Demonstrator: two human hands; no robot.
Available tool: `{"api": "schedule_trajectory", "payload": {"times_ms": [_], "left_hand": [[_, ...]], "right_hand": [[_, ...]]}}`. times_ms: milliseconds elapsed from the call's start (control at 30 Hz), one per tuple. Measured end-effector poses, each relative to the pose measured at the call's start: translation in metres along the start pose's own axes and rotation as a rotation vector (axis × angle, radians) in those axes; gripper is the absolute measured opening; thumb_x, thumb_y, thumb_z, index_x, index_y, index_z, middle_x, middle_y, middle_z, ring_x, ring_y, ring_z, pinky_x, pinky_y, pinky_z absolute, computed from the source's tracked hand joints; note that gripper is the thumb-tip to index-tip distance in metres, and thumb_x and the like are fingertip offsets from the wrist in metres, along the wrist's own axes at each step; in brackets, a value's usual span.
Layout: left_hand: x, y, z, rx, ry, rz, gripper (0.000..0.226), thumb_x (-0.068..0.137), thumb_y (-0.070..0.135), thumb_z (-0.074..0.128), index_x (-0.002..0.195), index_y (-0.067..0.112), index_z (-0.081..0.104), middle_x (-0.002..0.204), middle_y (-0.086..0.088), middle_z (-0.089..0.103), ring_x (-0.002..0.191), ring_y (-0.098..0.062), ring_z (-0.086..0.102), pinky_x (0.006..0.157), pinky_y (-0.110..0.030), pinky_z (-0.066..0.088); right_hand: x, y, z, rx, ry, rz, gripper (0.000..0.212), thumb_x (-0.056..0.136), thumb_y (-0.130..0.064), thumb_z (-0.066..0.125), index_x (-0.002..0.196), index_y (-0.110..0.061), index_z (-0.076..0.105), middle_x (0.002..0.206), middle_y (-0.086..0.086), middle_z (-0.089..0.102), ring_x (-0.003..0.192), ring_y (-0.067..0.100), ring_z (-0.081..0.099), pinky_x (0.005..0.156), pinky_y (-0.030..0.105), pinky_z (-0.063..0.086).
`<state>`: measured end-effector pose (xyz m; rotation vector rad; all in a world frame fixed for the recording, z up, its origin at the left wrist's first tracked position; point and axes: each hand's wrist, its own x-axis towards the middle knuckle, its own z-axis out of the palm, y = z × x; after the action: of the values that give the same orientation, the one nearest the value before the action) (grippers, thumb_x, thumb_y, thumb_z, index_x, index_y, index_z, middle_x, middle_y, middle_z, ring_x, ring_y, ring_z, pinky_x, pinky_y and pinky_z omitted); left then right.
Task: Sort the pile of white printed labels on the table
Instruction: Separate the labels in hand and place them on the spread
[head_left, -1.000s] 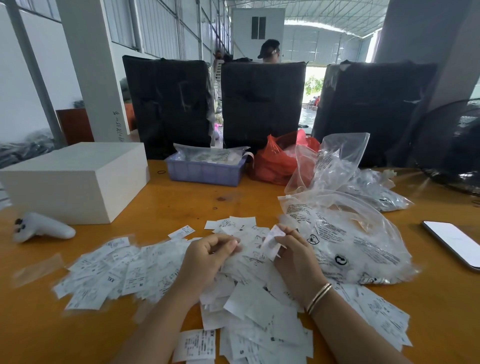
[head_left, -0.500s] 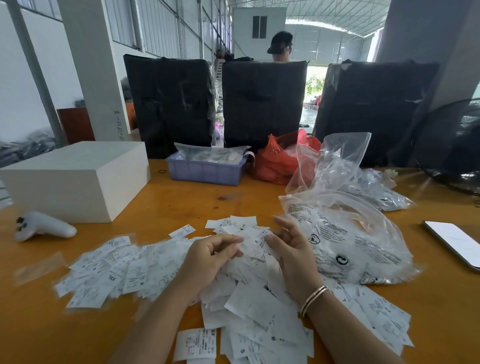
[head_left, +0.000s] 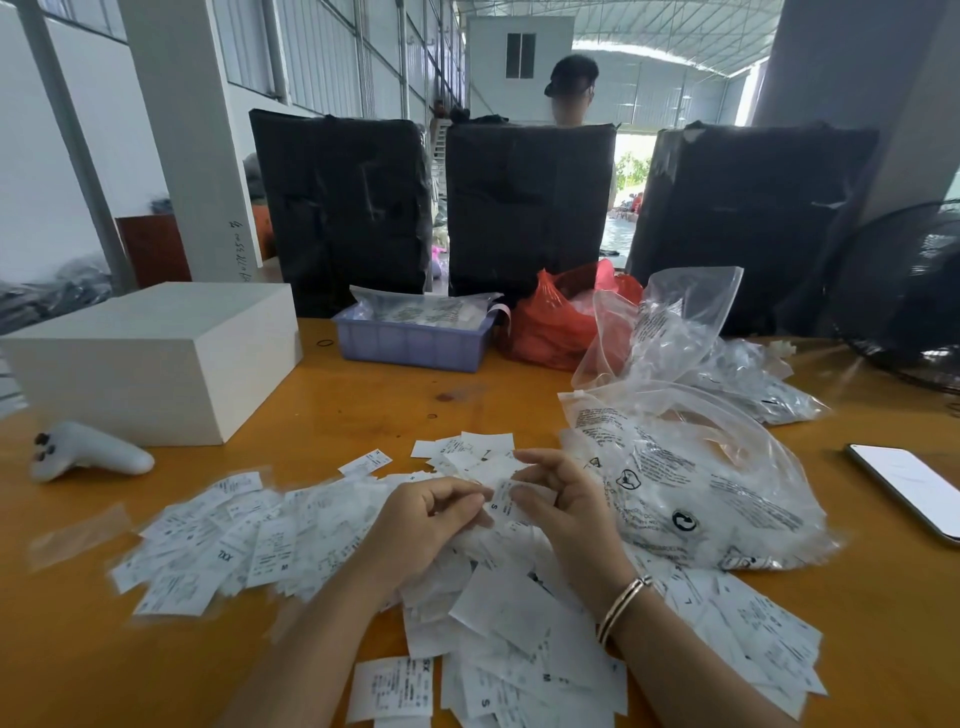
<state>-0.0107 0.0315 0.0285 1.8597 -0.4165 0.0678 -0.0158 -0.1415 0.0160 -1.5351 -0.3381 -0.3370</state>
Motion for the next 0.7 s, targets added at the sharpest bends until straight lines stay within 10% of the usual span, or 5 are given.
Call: {"api": "schedule_trajectory", "payload": {"times_ms": [400, 700], "left_hand": [[0.000, -0.001, 0.002, -0.020, 0.057, -0.003, 0.018, 0.084, 0.017, 0.070, 0.081, 0.034, 0.069, 0.076, 0.025, 0.071, 0.077, 0.006, 0.066, 0.063, -0.006, 0.047], [-0.001, 0.003, 0.001, -0.054, 0.093, 0.040, 0.013, 0.088, 0.026, 0.062, 0.083, 0.034, 0.071, 0.077, 0.021, 0.072, 0.077, 0.005, 0.067, 0.063, -0.006, 0.047]], "right_hand": [[-0.006, -0.007, 0.005, -0.098, -0.063, -0.002, 0.039, 0.086, 0.007, 0.058, 0.106, -0.026, 0.062, 0.082, -0.008, 0.067, 0.076, 0.003, 0.062, 0.069, 0.017, 0.049], [-0.004, -0.008, -0.001, 0.308, -0.102, 0.154, 0.047, 0.088, 0.017, 0.043, 0.119, -0.016, 0.057, 0.096, 0.012, 0.071, 0.077, 0.015, 0.063, 0.066, 0.020, 0.052]]}}
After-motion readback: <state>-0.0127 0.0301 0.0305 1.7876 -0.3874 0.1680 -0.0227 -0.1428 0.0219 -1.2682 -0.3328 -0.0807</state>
